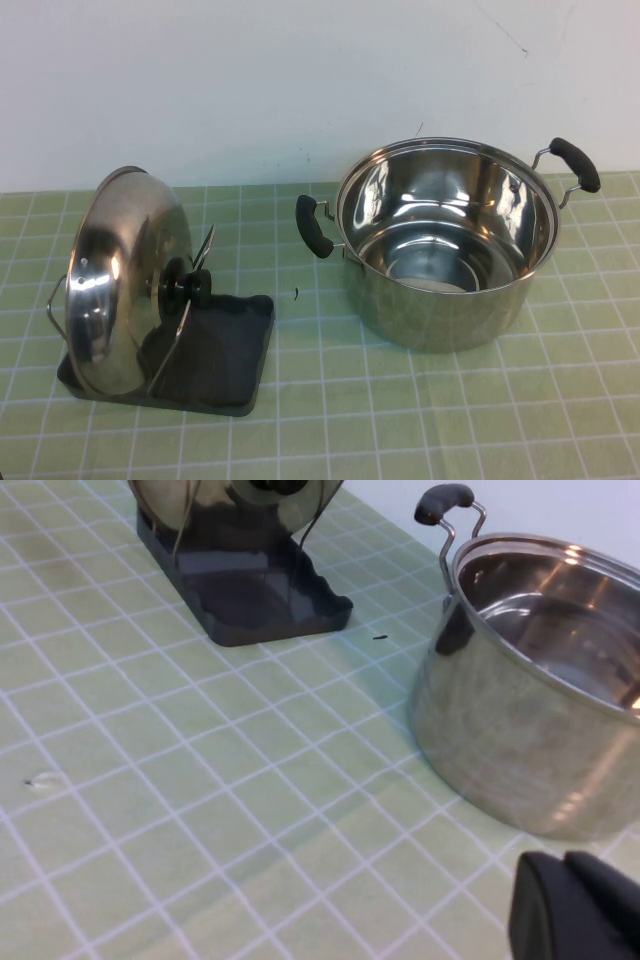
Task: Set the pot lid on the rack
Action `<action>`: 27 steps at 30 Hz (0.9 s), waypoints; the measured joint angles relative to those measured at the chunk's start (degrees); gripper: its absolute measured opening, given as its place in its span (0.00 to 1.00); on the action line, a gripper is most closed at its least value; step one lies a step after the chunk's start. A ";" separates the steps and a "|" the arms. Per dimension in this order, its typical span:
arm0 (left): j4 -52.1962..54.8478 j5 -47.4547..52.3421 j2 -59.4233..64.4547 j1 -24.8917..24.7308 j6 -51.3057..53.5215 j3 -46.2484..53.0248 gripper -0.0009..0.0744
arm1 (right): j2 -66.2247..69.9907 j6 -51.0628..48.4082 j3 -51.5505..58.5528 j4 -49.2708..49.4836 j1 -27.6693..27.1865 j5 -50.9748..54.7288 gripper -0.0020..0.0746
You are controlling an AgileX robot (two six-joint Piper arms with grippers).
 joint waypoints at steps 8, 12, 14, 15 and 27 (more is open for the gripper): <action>0.00 0.09 0.00 0.00 0.45 0.00 0.01 | -0.63 -3.60 1.03 -2.46 -9.64 -1.02 0.02; 0.00 0.09 0.00 0.00 0.45 0.00 0.01 | -3.06 -8.52 5.13 -0.08 -23.69 -5.31 0.02; 0.00 0.09 0.00 0.00 0.45 0.00 0.01 | -4.60 -10.26 8.21 2.45 -31.20 -7.69 0.02; 0.00 0.09 0.00 0.00 0.45 0.00 0.01 | -5.48 -10.79 9.85 3.80 -34.62 -8.89 0.02; 0.00 0.09 0.00 0.00 0.45 0.00 0.01 | -6.50 -11.47 18.66 9.26 -54.26 -14.40 0.02</action>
